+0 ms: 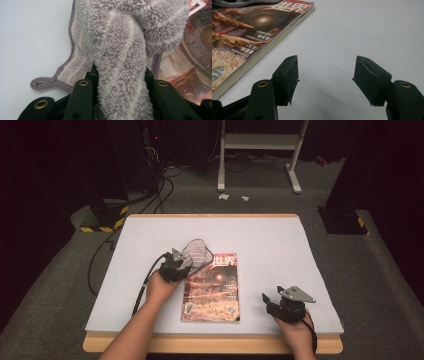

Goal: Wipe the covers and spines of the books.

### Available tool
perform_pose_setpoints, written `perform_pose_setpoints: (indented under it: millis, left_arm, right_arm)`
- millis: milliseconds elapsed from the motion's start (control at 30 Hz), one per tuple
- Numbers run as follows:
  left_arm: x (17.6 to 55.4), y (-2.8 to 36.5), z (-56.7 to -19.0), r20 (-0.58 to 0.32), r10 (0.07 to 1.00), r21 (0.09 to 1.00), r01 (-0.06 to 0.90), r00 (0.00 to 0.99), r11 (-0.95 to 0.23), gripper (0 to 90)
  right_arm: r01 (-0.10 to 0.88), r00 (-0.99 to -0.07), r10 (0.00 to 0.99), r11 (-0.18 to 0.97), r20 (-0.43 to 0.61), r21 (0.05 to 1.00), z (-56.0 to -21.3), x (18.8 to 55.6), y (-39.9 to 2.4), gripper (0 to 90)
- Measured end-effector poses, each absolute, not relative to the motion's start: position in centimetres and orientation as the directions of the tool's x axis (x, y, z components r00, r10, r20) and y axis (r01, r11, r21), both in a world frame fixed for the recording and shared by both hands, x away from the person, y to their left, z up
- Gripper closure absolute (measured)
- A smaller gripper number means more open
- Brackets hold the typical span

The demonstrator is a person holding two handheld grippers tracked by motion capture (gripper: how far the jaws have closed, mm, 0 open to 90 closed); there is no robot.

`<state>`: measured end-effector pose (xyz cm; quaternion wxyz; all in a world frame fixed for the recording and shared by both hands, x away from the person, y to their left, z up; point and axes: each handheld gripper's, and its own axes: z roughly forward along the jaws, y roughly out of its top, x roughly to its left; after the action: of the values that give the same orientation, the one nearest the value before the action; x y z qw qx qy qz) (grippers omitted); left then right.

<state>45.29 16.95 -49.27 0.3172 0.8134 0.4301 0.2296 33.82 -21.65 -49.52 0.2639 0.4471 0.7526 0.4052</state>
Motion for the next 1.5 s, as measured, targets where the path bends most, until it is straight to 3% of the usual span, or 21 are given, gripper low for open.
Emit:
perform_pose_setpoints:
  millis: [300, 1033, 1233, 1500]
  left_arm:
    - [45.8, 13.9, -49.1, 0.118, 0.822, 0.706, 0.535, 0.557, -0.464, 66.2]
    - [47.3, 2.2, -48.8, 0.087, 0.728, 0.713, 0.467, 0.680, -0.523, 65.6]
    - [47.4, 2.7, -48.8, 0.100, 0.725, 0.705, 0.465, 0.682, -0.535, 64.2]
    - [47.5, 7.1, -49.1, 0.103, 0.767, 0.706, 0.496, 0.633, -0.505, 64.9]
  right_arm:
    - [0.458, -0.462, 0.886, 0.269, -0.032, 0.847, -49.4, 33.8, -21.6, 36.0]
    - [0.454, -0.477, 0.879, 0.261, -0.016, 0.852, -49.4, 33.7, -21.5, 36.0]
    - [0.454, -0.480, 0.877, 0.264, -0.016, 0.851, -49.5, 33.8, -21.5, 36.0]
    - [0.456, -0.479, 0.878, 0.273, -0.026, 0.847, -49.5, 33.7, -21.4, 35.9]
